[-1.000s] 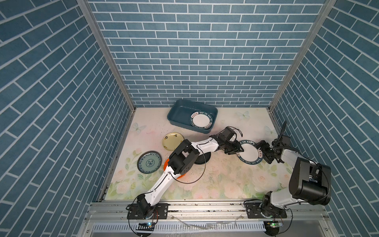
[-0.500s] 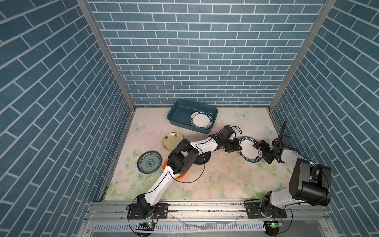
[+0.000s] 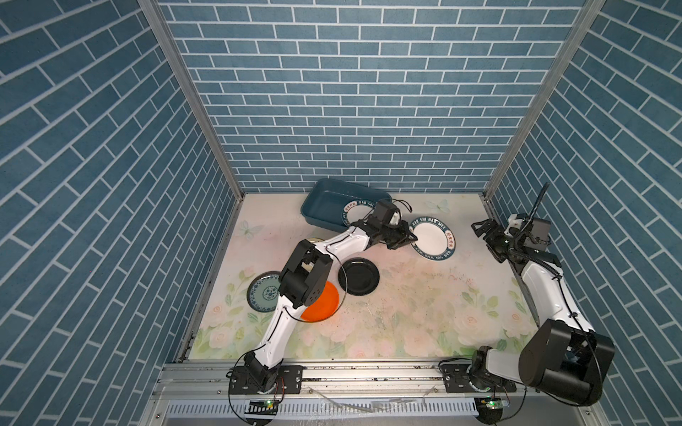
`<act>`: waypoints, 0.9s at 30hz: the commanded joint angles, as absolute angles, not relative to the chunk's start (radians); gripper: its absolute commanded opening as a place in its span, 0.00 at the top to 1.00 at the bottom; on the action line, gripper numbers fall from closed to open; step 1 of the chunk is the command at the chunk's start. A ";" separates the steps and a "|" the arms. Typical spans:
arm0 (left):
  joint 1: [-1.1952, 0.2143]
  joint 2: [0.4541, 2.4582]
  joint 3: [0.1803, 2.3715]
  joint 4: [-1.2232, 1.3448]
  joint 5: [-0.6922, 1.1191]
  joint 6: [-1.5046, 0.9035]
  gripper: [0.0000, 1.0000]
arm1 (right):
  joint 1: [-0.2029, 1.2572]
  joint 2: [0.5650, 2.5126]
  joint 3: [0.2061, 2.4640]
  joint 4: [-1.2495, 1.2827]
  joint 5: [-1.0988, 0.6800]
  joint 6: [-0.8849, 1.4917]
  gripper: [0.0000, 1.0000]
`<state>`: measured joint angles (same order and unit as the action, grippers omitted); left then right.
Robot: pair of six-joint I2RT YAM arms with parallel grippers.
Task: Place the plates into the plastic bin on the countertop
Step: Pick up the plate from the middle-right of the table, then place the plate in the plastic bin.
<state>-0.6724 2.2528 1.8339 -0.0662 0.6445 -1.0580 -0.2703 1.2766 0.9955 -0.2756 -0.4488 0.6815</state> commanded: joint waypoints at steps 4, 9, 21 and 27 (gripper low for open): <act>-0.524 2.183 1.889 -0.093 0.701 -1.066 0.99 | -0.238 1.269 1.074 -0.285 -0.398 0.764 0.05; -0.398 2.199 1.918 -0.184 0.693 -1.031 0.98 | -0.151 1.293 1.158 -0.273 -0.348 0.759 0.05; -0.262 2.350 2.091 -0.452 0.621 -0.876 0.98 | 0.057 1.456 1.254 -0.131 -0.268 0.810 0.05; -0.262 2.454 2.234 -0.567 0.630 -0.814 0.98 | 0.077 1.497 1.266 -0.124 -0.249 0.816 0.05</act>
<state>-0.2592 2.4397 2.1803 -0.5072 0.6136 -0.8696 0.0711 1.4868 1.2304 -0.1555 -0.2802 0.7853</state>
